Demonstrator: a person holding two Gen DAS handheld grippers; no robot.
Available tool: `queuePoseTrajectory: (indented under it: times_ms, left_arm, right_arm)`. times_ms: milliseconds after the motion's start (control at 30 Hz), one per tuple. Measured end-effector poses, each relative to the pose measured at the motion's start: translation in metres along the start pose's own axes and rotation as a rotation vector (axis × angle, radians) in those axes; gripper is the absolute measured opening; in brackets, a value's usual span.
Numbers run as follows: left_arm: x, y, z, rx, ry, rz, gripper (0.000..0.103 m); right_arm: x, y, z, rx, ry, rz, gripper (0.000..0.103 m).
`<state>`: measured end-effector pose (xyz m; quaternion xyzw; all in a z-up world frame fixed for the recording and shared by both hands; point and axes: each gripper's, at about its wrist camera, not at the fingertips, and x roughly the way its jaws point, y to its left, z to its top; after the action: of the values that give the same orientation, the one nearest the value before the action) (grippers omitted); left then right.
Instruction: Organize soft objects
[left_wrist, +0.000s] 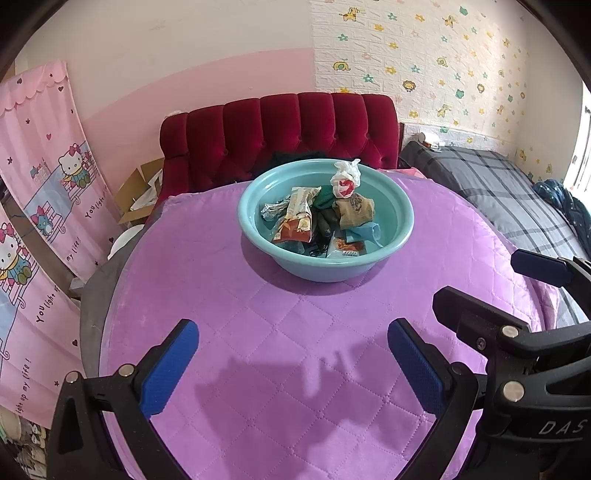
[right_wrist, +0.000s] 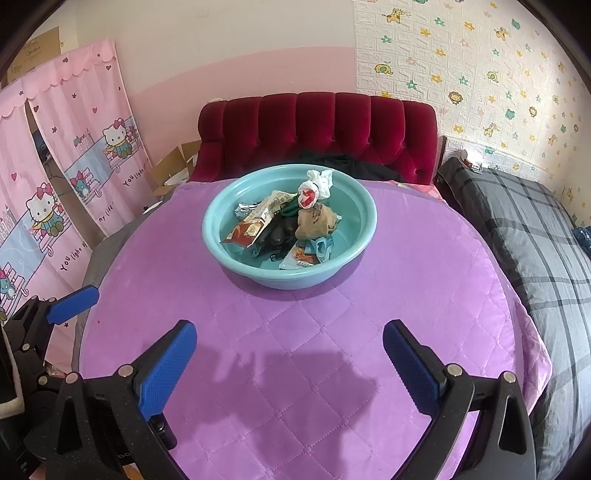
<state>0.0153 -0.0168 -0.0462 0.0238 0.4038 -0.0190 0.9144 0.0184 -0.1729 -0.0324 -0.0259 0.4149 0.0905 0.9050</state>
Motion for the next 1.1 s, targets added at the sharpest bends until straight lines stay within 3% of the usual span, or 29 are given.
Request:
queuePoseTrajectory:
  times_ms: [1100]
  left_arm:
    - [0.008, 0.0006, 0.0076, -0.003, 0.014, -0.02, 0.103]
  right_arm:
    - [0.0029, -0.0031, 0.0061, 0.014, 0.0, -0.01, 0.103]
